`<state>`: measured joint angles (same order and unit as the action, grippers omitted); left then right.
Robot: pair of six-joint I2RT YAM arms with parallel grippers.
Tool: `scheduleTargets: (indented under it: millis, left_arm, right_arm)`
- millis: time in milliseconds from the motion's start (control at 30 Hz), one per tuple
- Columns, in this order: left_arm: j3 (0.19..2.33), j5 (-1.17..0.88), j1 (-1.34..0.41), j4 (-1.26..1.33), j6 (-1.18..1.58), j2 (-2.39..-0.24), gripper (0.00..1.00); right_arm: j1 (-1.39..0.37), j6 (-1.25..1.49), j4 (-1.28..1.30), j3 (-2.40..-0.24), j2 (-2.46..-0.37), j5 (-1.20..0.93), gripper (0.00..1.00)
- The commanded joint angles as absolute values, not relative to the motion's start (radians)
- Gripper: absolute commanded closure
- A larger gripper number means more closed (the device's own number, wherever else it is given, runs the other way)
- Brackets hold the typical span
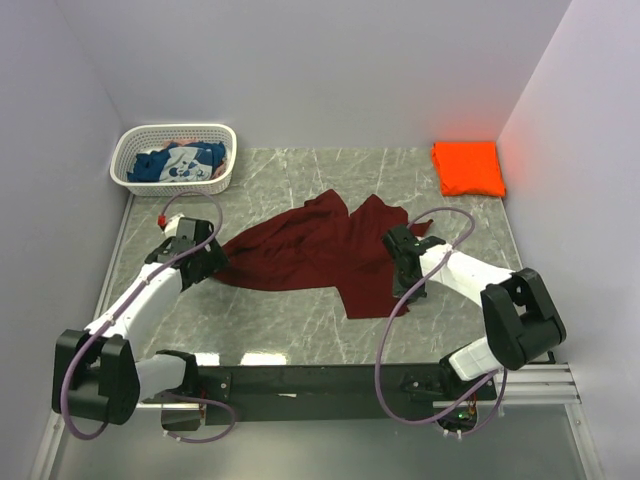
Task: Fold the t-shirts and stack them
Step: Flatten the tshirt out
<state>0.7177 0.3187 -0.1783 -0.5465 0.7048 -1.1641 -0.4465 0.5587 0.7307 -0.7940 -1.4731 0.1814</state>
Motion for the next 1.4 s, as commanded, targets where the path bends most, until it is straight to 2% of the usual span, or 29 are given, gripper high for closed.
scheduleTargets:
  millis: [0,167,200,233,333,800,1033,1300,1367]
  left_arm:
    - [0.698,0.287,-0.144,-0.516,0.804,-1.172,0.11]
    - [0.634,0.230,-0.072,-0.413,0.885,-1.143,0.17]
    - [0.611,0.216,-0.058,-0.390,0.891,-1.138,0.20]
    - [0.603,0.212,-0.054,-0.355,0.902,-1.137,0.30]
    - [0.588,0.190,-0.044,-0.292,0.910,-1.147,0.40]
    - [0.615,0.230,-0.041,-0.206,0.927,-1.319,0.42]
    - [0.630,0.239,-0.041,-0.207,0.933,-1.365,0.53]
    - [0.630,0.275,-0.037,-0.216,0.940,-1.361,0.73]
    - [0.649,0.278,-0.026,-0.235,0.937,-1.356,0.83]
  right_arm:
    - [-0.439,0.522,0.746,-0.818,-1.413,0.215,1.00]
    - [-0.422,0.500,0.727,-0.808,-1.376,0.178,1.00]
    - [-0.422,0.499,0.724,-0.804,-1.371,0.173,1.00]
    - [-0.419,0.496,0.718,-0.801,-1.367,0.167,1.00]
    - [-0.411,0.485,0.709,-0.792,-1.359,0.149,1.00]
    - [-0.393,0.468,0.689,-0.752,-1.319,0.120,1.00]
    - [-0.380,0.468,0.698,-0.750,-1.304,0.126,1.00]
    - [-0.356,0.466,0.699,-0.755,-1.296,0.120,1.00]
    - [-0.325,0.468,0.693,-0.755,-1.284,0.106,1.00]
